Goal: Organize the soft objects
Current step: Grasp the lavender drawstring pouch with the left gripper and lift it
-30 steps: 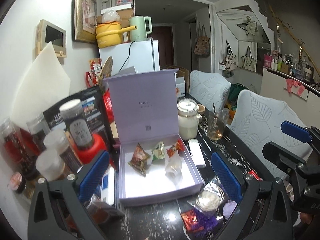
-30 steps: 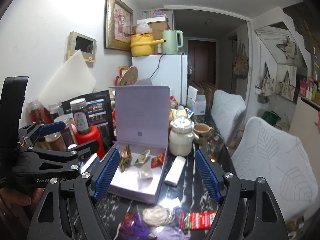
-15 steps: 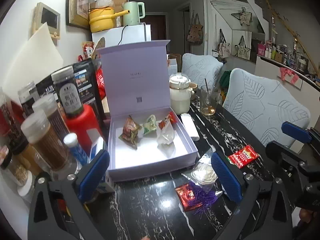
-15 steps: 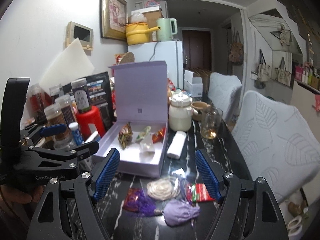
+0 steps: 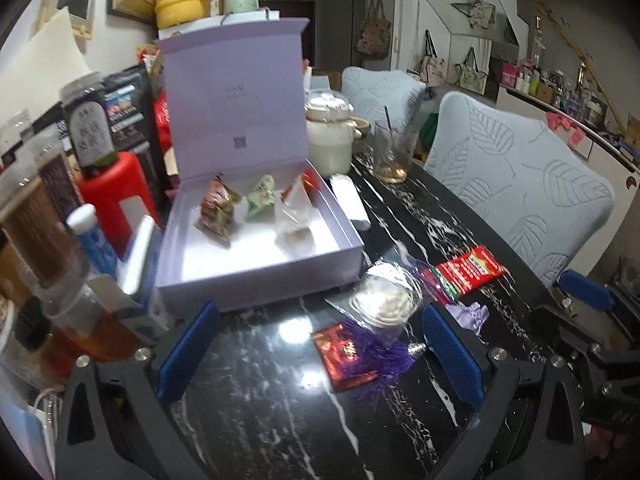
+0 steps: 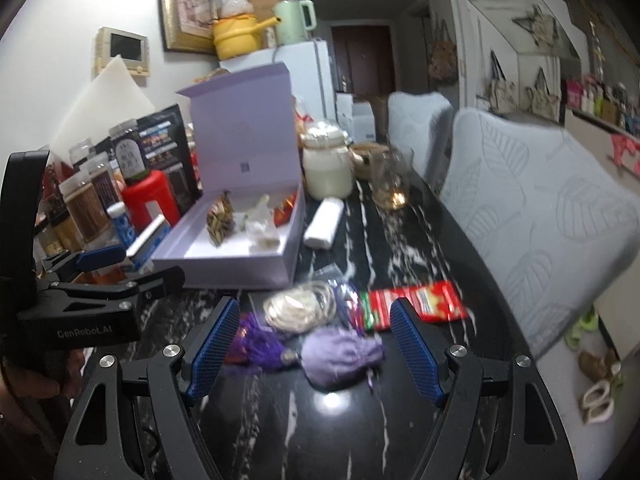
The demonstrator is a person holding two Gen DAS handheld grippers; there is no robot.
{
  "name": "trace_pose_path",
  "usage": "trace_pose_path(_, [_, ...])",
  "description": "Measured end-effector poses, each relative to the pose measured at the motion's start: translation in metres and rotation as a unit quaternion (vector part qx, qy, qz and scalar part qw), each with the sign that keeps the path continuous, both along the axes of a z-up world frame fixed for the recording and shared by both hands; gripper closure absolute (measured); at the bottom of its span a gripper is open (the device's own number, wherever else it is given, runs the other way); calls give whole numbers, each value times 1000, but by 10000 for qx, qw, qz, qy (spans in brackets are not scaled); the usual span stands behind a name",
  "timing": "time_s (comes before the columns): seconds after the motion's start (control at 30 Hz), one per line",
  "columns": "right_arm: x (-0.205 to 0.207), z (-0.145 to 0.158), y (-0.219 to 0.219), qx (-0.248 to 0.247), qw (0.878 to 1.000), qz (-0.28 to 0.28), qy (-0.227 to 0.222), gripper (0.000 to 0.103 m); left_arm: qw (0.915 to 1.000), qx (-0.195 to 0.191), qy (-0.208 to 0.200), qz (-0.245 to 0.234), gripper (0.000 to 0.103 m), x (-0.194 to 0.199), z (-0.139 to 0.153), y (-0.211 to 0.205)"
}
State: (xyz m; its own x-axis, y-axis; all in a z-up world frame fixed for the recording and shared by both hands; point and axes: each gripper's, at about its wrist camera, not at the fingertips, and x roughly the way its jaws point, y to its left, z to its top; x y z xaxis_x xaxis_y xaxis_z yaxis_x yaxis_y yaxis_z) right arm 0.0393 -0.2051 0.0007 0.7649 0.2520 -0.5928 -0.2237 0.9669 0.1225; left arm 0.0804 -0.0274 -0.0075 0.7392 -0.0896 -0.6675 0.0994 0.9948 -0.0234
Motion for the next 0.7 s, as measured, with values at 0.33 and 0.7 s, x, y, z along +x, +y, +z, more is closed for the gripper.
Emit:
trace_pose_path(0.33, [-1, -29, -40, 90, 9990, -310, 306, 25, 9974, -139, 428, -559, 0, 16, -33, -51])
trace_pose_path(0.7, [3, -48, -82, 51, 9967, -575, 577, 25, 9909, -364, 822, -1002, 0, 37, -62, -97])
